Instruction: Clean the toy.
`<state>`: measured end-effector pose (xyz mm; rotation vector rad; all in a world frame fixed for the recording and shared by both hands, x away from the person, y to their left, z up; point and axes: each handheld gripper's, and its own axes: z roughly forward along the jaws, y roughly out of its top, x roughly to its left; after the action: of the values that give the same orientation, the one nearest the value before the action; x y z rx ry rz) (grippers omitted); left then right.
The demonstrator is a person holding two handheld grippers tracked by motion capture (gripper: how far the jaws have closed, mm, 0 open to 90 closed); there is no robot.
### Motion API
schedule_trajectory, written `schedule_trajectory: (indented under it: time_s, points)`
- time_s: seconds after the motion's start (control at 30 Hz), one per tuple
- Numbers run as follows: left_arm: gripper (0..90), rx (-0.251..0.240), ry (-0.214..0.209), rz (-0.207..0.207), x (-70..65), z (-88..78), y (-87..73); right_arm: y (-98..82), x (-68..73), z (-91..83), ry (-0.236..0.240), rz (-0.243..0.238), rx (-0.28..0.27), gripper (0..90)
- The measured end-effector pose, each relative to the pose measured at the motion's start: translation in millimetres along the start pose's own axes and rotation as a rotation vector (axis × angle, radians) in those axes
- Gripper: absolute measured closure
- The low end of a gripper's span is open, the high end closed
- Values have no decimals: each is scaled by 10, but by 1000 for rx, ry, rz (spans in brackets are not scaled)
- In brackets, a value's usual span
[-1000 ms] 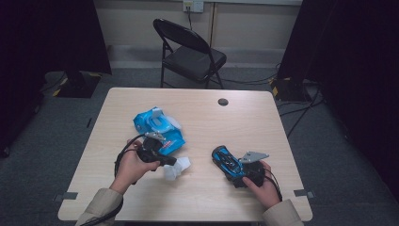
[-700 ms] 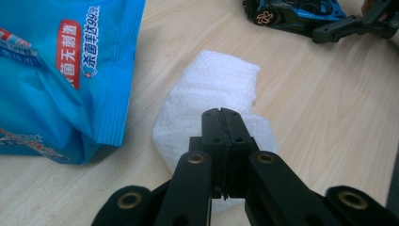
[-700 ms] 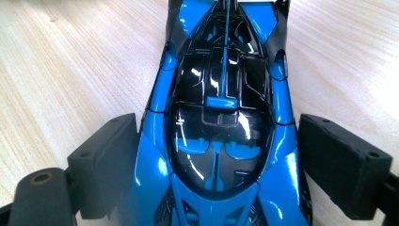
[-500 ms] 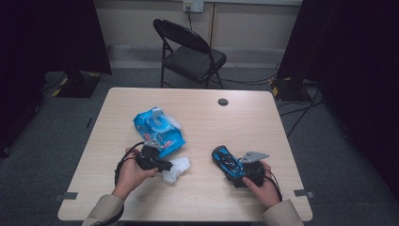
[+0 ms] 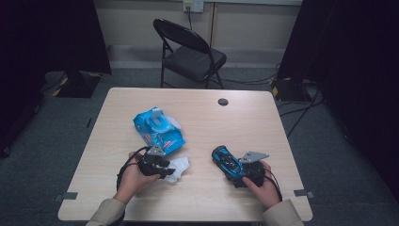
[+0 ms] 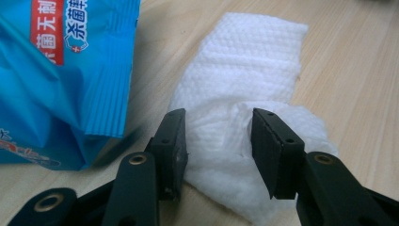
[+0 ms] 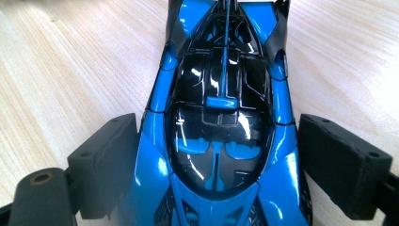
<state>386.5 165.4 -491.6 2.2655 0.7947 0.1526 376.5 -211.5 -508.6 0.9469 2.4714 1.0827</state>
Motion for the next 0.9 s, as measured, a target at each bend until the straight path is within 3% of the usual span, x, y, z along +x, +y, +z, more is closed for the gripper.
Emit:
schedule_trajectory:
  time_s: [0.17,0.33,0.43,0.63,0.8,0.9]
  points:
    - [566,-20,22,30,-39,9,-30,0,1,-1,0,1,1,138]
    - [604,-22,18,46,-48,8,-34,0,1,-1,0,1,1,138]
    - [620,-25,15,40,-49,7,-40,0,1,-1,0,1,1,138]
    - [786,-33,-26,0,-79,9,-57,0,1,-1,0,1,1,138]
    - [831,-39,-15,-18,-110,8,-64,0,1,-1,0,0,1,138]
    - [837,-32,-9,-3,-120,7,-53,-5,11,-8,-2,3,3,138]
